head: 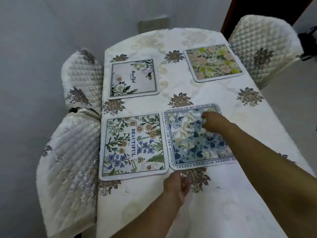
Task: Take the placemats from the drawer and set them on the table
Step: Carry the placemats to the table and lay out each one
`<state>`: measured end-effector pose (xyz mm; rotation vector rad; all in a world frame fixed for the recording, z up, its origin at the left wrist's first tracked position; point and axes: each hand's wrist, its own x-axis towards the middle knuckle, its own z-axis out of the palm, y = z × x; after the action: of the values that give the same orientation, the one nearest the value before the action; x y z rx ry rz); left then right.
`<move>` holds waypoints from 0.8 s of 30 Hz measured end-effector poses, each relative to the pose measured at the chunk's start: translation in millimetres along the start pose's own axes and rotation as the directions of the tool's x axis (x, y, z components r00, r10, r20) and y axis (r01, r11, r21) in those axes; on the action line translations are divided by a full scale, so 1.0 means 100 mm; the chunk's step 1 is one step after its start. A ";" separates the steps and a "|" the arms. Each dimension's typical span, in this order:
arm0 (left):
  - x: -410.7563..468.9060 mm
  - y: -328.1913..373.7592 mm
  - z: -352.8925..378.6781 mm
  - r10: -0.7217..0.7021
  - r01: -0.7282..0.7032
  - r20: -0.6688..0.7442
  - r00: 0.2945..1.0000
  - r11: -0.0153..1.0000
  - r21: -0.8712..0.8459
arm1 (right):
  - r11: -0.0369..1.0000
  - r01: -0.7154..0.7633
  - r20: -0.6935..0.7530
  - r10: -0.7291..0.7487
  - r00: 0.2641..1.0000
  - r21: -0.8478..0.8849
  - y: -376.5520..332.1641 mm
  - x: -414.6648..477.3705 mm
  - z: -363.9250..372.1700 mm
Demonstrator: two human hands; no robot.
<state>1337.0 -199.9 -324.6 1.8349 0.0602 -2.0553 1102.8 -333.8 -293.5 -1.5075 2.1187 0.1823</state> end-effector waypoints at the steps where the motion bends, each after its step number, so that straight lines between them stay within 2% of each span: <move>1: 0.04 -0.01 0.07 -0.007 0.007 -0.004 1.000 0.998 -0.059 | 1.000 0.015 -0.002 -0.015 1.000 0.004 -0.02 0.13 -0.01; 8: 0.27 0.01 0.36 -0.034 0.019 -0.054 0.998 0.964 -0.264 | 0.995 0.100 -0.007 -0.100 0.995 -0.018 -0.11 0.94 0.01; 11: 0.35 -0.01 0.40 -0.046 0.023 -0.063 0.997 0.946 -0.324 | 0.986 0.102 -0.084 -0.113 0.990 -0.131 -0.10 1.10 0.01; 13: 0.35 -0.01 0.41 -0.025 0.001 -0.068 0.997 0.943 -0.332 | 0.980 0.076 -0.074 -0.091 0.993 -0.183 -0.07 1.16 -0.03; 17: 0.31 0.02 0.42 0.043 -0.059 -0.071 0.997 0.970 -0.235 | 0.994 0.044 0.018 -0.042 0.999 -0.099 0.06 1.11 -0.09; 21: 0.31 -0.02 0.36 0.179 -0.177 -0.077 0.981 0.984 0.027 | 0.997 0.024 -0.040 -0.021 0.999 0.069 0.30 0.75 -0.10; 24: 0.20 -0.09 0.28 0.230 -0.224 -0.038 0.972 0.967 0.123 | 0.992 -0.024 -0.077 0.034 0.996 0.127 0.49 0.30 -0.10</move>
<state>1306.1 -204.3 -342.0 1.8676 -0.2522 -1.8882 1047.3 -344.6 -308.7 -1.4322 2.1712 -0.0012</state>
